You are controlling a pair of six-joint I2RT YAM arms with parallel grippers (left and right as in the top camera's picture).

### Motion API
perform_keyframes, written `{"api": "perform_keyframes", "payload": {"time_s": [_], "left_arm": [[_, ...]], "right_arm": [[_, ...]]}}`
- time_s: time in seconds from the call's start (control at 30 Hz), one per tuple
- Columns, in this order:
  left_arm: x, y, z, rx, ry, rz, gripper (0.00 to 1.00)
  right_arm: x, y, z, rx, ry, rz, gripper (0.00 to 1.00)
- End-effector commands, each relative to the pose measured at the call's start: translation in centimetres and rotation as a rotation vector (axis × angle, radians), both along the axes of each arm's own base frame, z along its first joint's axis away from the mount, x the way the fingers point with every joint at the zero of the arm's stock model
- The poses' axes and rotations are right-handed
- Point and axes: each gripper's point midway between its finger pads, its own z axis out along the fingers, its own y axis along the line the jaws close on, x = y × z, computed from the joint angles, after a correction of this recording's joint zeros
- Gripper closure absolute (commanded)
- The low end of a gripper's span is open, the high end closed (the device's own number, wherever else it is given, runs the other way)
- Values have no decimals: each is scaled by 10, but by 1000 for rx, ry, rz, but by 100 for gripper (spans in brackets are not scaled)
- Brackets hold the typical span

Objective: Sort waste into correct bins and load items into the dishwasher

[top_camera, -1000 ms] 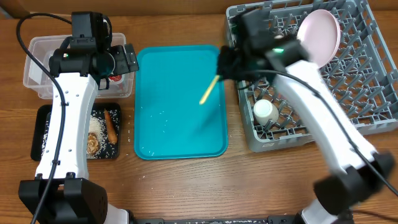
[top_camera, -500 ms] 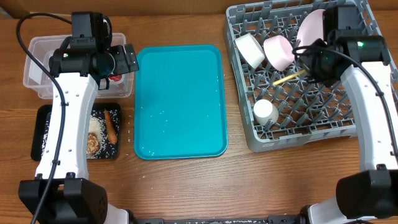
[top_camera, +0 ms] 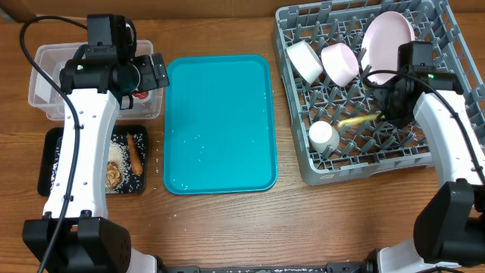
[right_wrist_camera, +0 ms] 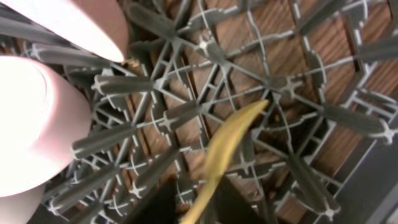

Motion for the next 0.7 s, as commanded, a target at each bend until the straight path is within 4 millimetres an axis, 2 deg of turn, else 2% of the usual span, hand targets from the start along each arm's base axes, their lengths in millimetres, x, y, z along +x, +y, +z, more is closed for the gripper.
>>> {"api": "perform_keyframes", "payload": {"time_s": [0.0,0.1,0.17,0.27,0.37,0.5,0.63,0.67], "left_arm": [[2,4,3,5,-7,20,0],[2,4,3,5,-7,20,0],[2,4,3,5,-7,20,0],[1,4,3,5,-6,20,0],[2,4,3,5,-7,20,0],[2,4,3,5,-7,20,0],[2,4,3,5,-7,20,0],[2,4,3,5,-7,20,0]], "right_arm": [[4,-3,3,-10,-20,2,41],[11,3,12,6,-43,48,39],[18,8,25,22,-75,100,38],[19,12,56,29,-113,121,38],[13,15,102,13,-165,175,37],[-14,17,170,-42,-237,257,25],[-60,22,227,-61,-299,266,19],[-72,23,236,-63,-308,265,9]]}}
